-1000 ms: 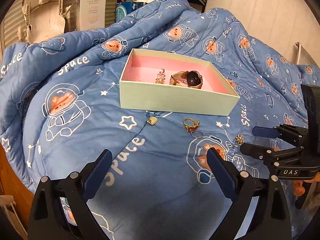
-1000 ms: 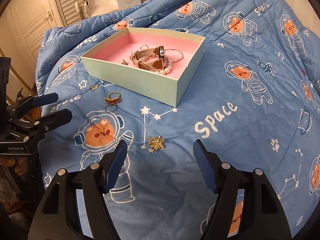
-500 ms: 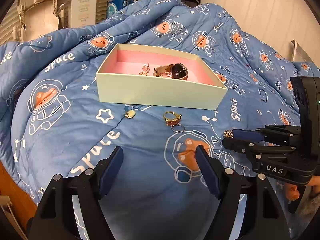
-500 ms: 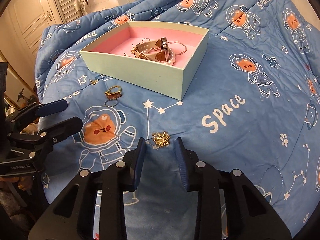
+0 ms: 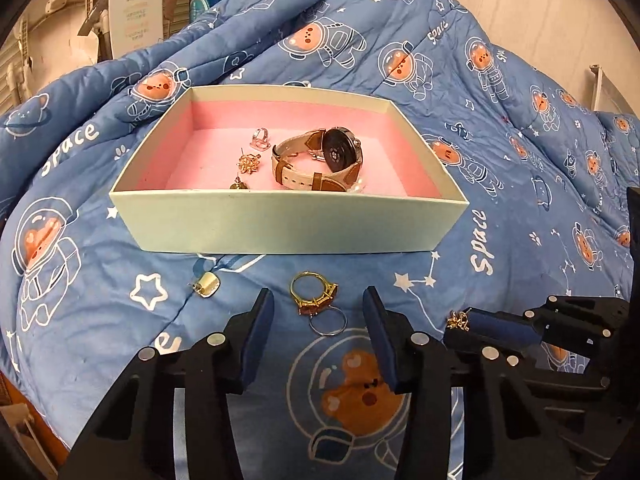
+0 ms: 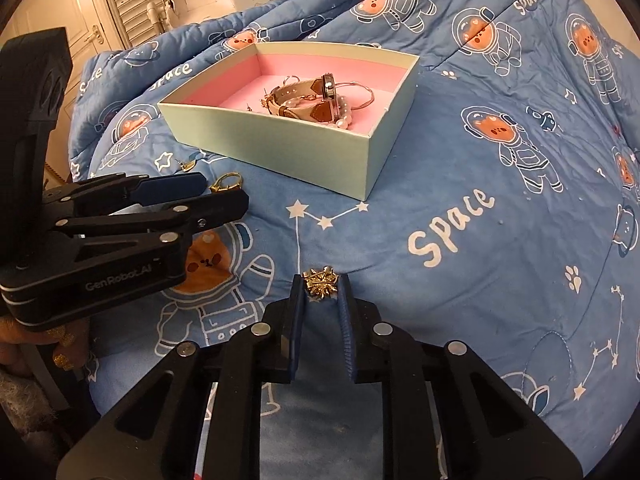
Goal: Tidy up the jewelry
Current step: 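Grasp the gold ring with the left tool while the right grasps the gold leaf charm, then carry the gold ring and leaf charm into the box and open both tools, then withdraw both tools from the box toward the silver ring and gold charm, then grasp the small gold charm with the left tool while the right grasps the silver ring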
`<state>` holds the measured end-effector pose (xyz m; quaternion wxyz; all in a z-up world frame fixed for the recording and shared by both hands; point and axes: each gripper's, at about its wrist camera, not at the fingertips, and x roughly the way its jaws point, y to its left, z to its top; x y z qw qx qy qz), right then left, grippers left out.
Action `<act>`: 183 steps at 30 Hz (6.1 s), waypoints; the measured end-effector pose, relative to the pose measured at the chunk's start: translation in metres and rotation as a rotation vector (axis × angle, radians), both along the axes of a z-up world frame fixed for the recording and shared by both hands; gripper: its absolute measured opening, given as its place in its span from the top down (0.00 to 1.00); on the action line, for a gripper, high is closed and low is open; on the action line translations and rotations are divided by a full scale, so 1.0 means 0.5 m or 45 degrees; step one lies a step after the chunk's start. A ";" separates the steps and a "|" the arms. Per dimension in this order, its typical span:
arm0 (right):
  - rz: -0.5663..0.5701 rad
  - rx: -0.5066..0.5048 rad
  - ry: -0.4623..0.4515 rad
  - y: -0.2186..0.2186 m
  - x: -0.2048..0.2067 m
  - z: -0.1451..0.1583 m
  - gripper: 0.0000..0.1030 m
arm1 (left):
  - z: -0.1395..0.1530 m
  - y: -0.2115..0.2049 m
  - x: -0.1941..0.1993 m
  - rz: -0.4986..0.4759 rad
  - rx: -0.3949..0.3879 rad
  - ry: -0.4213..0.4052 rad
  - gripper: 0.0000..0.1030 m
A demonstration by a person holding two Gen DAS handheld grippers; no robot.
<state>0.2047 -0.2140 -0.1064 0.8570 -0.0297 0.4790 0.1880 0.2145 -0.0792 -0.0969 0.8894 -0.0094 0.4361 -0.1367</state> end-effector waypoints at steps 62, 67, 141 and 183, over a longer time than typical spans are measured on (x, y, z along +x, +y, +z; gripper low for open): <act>0.175 0.120 0.071 0.079 0.221 0.119 0.83 | 0.080 0.105 0.176 -0.038 0.027 0.134 0.76; 0.173 0.118 0.089 0.102 0.251 0.111 0.83 | 0.067 0.093 0.200 -0.052 0.067 0.171 0.76; 0.126 0.180 -0.023 0.041 0.082 0.126 0.40 | 0.071 0.180 -0.032 0.074 -0.005 -0.065 0.11; 0.144 0.063 0.030 0.122 0.058 0.013 0.81 | 0.010 0.139 -0.036 0.075 -0.021 -0.037 0.53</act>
